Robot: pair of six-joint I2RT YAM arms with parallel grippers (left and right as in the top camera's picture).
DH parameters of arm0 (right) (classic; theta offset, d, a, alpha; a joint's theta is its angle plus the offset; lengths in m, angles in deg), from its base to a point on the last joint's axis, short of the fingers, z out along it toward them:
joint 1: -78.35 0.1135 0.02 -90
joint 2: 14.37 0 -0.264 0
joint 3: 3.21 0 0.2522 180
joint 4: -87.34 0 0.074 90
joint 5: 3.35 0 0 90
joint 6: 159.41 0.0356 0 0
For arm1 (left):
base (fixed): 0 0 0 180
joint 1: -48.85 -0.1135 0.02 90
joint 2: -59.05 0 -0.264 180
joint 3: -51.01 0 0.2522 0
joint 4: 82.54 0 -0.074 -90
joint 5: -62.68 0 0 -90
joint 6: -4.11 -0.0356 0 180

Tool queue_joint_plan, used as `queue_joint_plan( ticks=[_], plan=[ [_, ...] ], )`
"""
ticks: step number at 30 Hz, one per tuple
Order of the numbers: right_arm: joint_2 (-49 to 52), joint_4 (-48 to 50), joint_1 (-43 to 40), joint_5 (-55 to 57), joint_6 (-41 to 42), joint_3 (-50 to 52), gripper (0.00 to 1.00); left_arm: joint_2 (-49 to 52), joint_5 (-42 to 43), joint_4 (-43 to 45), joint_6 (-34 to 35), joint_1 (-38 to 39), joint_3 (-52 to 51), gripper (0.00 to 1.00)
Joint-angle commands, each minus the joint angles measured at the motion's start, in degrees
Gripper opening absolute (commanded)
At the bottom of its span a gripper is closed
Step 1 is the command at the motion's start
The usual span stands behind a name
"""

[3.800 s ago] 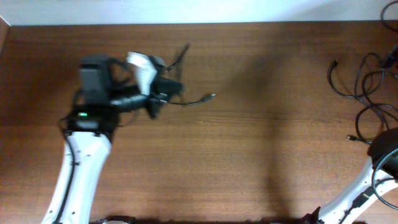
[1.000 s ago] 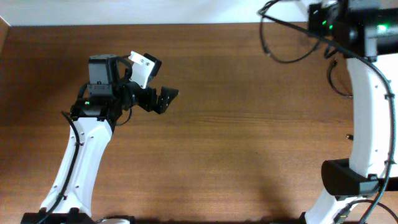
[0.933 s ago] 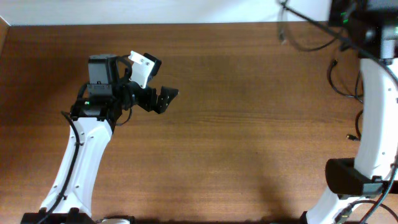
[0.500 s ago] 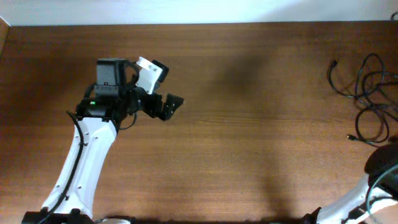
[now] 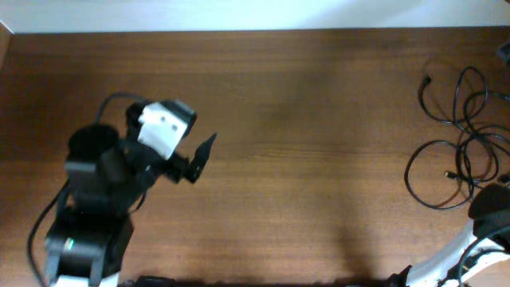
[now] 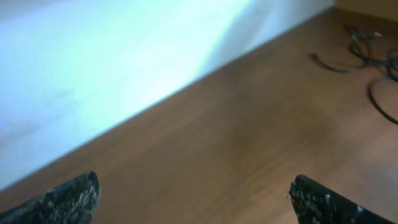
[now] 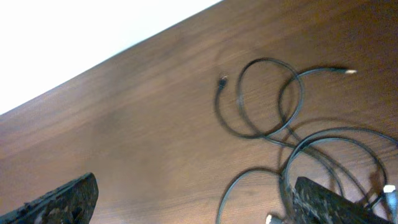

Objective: Untangle cables

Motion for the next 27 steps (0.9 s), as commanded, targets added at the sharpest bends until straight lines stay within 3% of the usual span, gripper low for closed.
queue_joint_plan(
  ticks=[1,5,7,11,17,23,27],
  plan=[
    [-13.86,-3.08,2.51,-6.54,-2.54,-1.38,0.99,-8.72,-5.7,-1.6,1.18,0.02,0.2,0.99],
    [-33.18,-5.07,20.7,5.22,-2.49,-1.36,0.99,-20.41,-6.84,-3.56,1.55,0.02,0.2,0.99],
    [-44.09,-9.14,28.06,10.47,-1.68,-1.14,0.99,-26.01,-11.69,-6.38,3.93,0.02,0.2,0.99],
    [-65.44,-9.11,28.33,11.19,-1.2,6.71,0.99,-37.9,-15.47,-9.92,4.48,0.02,0.2,0.99],
    [-94.86,-9.11,25.29,4.96,1.68,39.89,0.99,-43.74,-15.54,-18.47,6.84,0.02,1.92,0.99],
    [-109.39,-9.09,25.38,-5.46,1.77,66.38,0.99,-43.74,-15.54,-20.76,6.84,0.02,3.63,0.99],
    [-116.39,-9.11,25.38,-9.22,1.81,74.73,0.99,-43.74,-15.52,-22.43,6.84,0.02,3.63,0.99]
  ],
)
